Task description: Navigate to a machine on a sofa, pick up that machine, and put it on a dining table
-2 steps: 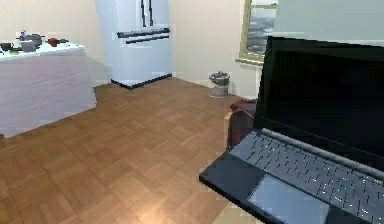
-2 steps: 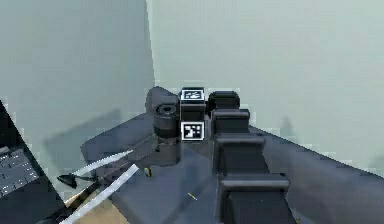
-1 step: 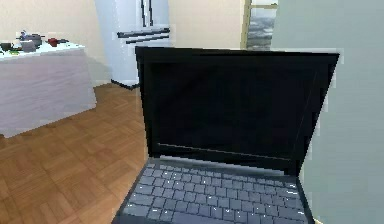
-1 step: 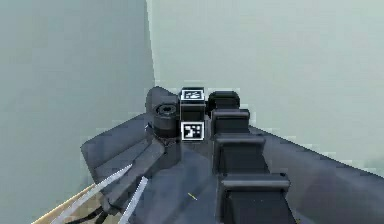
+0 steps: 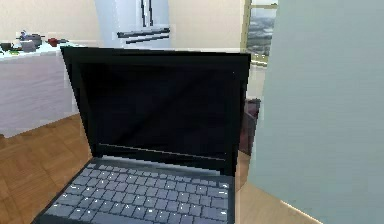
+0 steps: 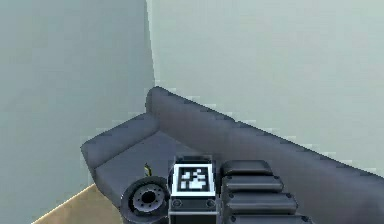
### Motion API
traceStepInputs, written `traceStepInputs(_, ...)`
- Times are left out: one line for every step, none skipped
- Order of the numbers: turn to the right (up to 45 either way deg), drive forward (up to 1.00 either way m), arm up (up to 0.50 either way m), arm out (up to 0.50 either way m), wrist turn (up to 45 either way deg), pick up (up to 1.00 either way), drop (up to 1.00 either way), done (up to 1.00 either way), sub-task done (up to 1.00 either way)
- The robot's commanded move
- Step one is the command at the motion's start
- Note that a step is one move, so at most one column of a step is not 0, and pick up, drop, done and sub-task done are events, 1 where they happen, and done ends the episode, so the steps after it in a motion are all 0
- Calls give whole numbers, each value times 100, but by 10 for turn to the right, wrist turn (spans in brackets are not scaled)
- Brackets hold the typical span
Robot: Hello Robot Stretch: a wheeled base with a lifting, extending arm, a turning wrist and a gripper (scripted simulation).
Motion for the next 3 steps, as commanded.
traceStepInputs(-450, 0, 0, 0, 0, 0, 0, 0, 0)
traceStepInputs(-90, 0, 0, 0, 0, 0, 0, 0, 0)
traceStepInputs(-30, 0, 0, 0, 0, 0, 0, 0, 0)
